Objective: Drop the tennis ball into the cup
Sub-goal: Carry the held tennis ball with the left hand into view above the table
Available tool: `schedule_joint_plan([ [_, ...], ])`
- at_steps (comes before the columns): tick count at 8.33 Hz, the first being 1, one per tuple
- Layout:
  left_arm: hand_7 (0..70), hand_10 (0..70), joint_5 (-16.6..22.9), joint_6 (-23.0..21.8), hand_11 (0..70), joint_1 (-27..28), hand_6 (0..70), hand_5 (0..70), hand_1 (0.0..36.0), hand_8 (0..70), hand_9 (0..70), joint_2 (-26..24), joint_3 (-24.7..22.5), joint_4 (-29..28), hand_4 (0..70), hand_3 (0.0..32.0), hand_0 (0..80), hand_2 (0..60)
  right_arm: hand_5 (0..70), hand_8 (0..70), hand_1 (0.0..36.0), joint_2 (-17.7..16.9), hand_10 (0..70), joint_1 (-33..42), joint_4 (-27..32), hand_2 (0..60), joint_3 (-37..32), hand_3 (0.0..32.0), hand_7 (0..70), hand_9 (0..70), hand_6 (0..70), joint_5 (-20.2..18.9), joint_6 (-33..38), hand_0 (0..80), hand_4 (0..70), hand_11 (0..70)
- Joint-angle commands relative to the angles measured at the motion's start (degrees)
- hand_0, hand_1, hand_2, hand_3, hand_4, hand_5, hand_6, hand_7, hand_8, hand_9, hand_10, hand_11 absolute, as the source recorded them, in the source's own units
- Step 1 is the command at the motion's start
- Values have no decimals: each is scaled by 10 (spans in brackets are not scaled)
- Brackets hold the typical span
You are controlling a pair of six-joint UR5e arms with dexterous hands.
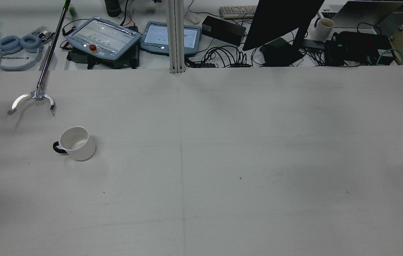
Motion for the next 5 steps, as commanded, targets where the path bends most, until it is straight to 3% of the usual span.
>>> schedule_joint_plan([
  [1,700,274,-4,1,430,60,626,243,360,511,700,-5,-4,-4,446,0,800,600,0,0,0,0,0,-1,0,0,-1,0,0,0,0,0,0,0,0,0],
  [2,700,272,-5,1,427,78,700,274,360,526,700,-13,-4,-1,443,0,800,600,0,0,0,0,0,-1,0,0,-2,0,0,0,0,0,0,0,0,0],
  [3,700,267,-7,1,420,96,700,253,360,519,700,-16,-4,0,439,0,800,600,0,0,0,0,0,-1,0,0,-2,0,0,0,0,0,0,0,0,0],
  [4,700,261,-9,2,411,109,634,239,360,499,700,-18,-4,0,436,0,800,600,0,0,0,0,0,-1,0,0,-2,0,0,0,0,0,0,0,0,0],
  [5,700,237,-10,1,374,122,656,234,360,482,673,-21,-5,1,426,0,797,600,0,0,0,0,0,-1,0,0,-2,0,0,0,0,0,0,0,0,0],
])
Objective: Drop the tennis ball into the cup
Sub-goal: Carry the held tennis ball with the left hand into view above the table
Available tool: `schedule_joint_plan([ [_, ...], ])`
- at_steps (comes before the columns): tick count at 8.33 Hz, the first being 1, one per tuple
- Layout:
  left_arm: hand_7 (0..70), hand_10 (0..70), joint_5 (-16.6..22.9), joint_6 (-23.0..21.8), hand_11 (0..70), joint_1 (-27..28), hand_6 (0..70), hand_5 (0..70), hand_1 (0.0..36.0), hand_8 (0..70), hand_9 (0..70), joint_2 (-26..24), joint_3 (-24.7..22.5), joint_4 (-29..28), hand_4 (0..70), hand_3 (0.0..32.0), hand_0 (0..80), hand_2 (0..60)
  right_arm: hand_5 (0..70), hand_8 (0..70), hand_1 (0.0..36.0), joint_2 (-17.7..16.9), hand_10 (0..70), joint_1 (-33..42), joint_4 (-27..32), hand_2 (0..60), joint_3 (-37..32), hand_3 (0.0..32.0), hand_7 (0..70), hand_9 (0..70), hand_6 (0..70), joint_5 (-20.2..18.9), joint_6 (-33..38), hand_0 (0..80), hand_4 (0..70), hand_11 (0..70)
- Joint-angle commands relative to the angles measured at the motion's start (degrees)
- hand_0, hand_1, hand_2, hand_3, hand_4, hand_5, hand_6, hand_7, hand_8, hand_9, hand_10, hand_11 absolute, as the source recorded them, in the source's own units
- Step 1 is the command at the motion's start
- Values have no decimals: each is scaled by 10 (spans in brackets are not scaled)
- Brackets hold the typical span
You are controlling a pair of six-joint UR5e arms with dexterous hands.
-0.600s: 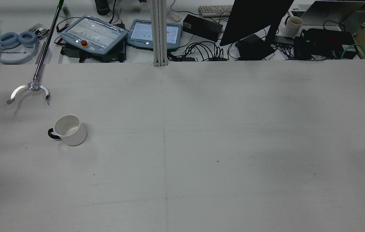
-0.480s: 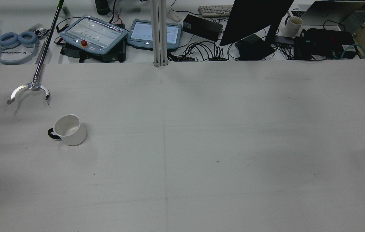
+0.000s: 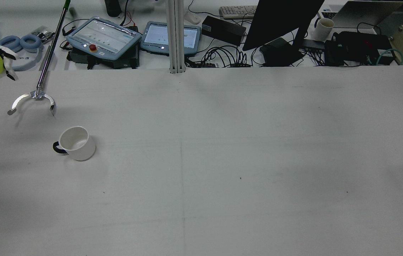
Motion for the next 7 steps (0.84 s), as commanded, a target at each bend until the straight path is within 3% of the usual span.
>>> schedule_joint_plan([
  [1,700,197,-5,1,313,35,364,155,360,382,607,-8,-6,5,410,0,673,600,0,0,0,0,0,0,0,0,0,0,0,0,0,0,0,0,0,0],
  [2,700,187,-18,0,298,50,549,186,360,399,572,-9,-14,11,401,0,645,600,0,0,0,0,0,0,0,0,0,0,0,0,0,0,0,0,0,0],
  [3,700,171,-35,0,275,72,485,177,360,361,527,-11,-15,15,390,0,634,600,0,0,0,0,0,0,0,0,0,0,0,0,0,0,0,0,0,0],
  [4,700,164,-51,0,263,92,640,199,360,379,498,-11,-15,15,385,0,621,600,0,0,0,0,0,0,0,0,0,0,0,0,0,0,0,0,0,0],
  [5,700,163,-53,1,262,99,644,213,360,377,491,-11,-16,15,382,0,619,600,0,0,0,0,0,0,0,0,0,0,0,0,0,0,0,0,0,0],
  [7,700,161,-53,3,260,105,460,168,360,335,485,-11,-18,15,383,0,626,600,0,0,0,0,0,0,0,0,0,0,0,0,0,0,0,0,0,0],
])
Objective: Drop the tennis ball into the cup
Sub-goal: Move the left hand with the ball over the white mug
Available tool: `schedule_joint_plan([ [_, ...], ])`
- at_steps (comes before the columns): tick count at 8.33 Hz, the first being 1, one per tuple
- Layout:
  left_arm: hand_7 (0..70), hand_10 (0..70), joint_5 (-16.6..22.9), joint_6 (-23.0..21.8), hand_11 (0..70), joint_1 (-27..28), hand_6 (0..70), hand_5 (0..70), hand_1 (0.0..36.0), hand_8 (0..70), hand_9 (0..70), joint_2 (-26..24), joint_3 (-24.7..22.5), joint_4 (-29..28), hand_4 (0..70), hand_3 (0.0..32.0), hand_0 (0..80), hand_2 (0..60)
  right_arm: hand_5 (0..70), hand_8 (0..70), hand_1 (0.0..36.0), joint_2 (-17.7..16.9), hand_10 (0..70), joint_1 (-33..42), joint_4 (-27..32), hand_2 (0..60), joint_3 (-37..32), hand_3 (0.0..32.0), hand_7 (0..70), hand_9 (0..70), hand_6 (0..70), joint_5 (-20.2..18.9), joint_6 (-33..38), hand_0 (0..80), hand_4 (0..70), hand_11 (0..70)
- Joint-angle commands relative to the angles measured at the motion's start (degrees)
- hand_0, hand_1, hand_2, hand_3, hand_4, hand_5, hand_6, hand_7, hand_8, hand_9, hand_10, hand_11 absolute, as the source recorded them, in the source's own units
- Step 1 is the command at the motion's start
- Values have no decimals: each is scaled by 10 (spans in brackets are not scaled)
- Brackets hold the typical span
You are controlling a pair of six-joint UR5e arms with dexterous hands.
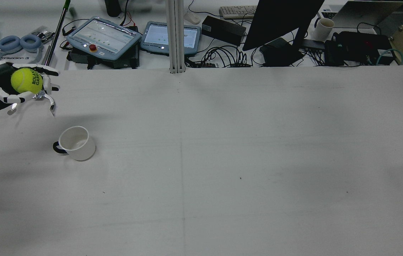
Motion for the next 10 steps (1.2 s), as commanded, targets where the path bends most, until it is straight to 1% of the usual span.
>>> schedule_joint_plan([
  [1,673,151,-6,4,245,21,429,161,360,311,454,0,-1,0,376,0,621,600,0,0,0,0,0,0,0,0,0,0,0,0,0,0,0,0,0,0],
  [2,641,141,-15,4,231,35,291,137,360,266,426,0,-1,0,374,0,625,600,0,0,0,0,0,0,0,0,0,0,0,0,0,0,0,0,0,0],
  [3,603,130,-31,4,215,49,211,122,360,231,398,0,-1,0,373,0,622,600,0,0,0,0,0,0,0,0,0,0,0,0,0,0,0,0,0,0],
  [4,536,116,-34,4,195,56,236,124,360,211,346,0,0,1,367,0,612,600,0,0,0,0,0,0,0,0,0,0,0,0,0,0,0,0,0,0],
  [5,436,81,-33,3,145,56,76,87,360,110,228,0,0,1,310,0,589,600,0,0,0,0,0,0,0,0,0,0,0,0,0,0,0,0,0,0],
  [6,309,49,-32,3,101,57,44,78,360,29,97,1,0,-4,227,0,597,600,0,0,0,0,0,0,0,0,0,0,0,0,0,0,0,0,0,0],
  [7,206,24,-32,4,69,63,80,94,360,10,30,1,0,-8,106,0,623,600,0,0,0,0,0,0,0,0,1,0,0,0,0,0,0,0,0,0],
  [8,166,10,-31,4,53,63,11,78,360,0,19,1,0,-11,15,0,630,574,0,0,0,0,0,0,0,0,1,0,0,0,0,0,0,0,0,0],
  [9,133,3,-31,4,44,63,15,82,360,0,12,1,0,-14,0,0,631,580,0,0,0,0,0,0,0,0,0,0,0,0,0,0,0,0,0,0],
  [10,119,0,-29,5,39,63,9,80,360,0,9,2,0,-15,0,0,640,552,0,0,0,0,0,0,0,0,0,0,0,0,0,0,0,0,0,0],
])
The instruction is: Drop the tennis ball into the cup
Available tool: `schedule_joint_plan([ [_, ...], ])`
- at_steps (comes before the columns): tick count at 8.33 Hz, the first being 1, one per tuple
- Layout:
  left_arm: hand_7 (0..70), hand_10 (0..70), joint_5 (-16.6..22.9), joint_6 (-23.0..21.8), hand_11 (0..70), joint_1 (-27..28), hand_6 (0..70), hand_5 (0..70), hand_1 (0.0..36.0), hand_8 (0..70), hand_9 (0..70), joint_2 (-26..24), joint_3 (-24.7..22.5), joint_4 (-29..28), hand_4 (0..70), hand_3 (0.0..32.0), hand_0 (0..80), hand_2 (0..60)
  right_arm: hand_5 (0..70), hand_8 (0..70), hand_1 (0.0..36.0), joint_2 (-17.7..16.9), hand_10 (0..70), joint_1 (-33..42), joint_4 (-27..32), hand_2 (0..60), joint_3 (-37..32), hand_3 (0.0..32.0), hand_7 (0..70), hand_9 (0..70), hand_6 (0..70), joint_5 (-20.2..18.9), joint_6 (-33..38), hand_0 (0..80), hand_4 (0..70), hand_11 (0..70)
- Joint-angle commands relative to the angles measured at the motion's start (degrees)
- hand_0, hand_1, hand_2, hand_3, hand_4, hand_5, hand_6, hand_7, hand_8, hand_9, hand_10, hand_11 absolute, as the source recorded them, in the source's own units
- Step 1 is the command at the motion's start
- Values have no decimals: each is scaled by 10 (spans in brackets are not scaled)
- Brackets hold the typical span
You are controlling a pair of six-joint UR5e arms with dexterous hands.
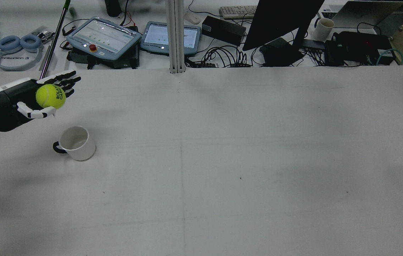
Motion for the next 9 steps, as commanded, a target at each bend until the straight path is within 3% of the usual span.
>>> schedule_joint_plan([
  [1,105,0,4,1,26,1,3,67,360,0,7,1,0,-7,0,0,612,475,0,0,0,0,0,0,0,0,0,0,0,0,0,0,0,0,0,0],
  [2,79,0,5,1,6,1,7,52,338,0,2,1,0,-7,0,0,539,406,0,0,0,0,0,0,0,0,0,0,0,0,0,0,0,0,0,0],
  [3,80,0,5,1,0,1,1,24,278,0,2,1,0,-7,0,0,477,418,0,0,0,0,0,0,0,0,0,0,0,0,0,0,0,0,0,0],
  [7,93,0,10,-3,0,-7,2,31,308,0,4,1,-2,-2,0,0,490,475,0,0,0,0,0,0,0,0,0,0,0,0,0,0,0,0,0,0],
  [9,110,0,23,4,3,-120,15,50,320,0,8,-1,16,24,0,0,510,452,0,0,0,0,0,0,0,0,0,0,0,0,0,0,0,0,0,0],
])
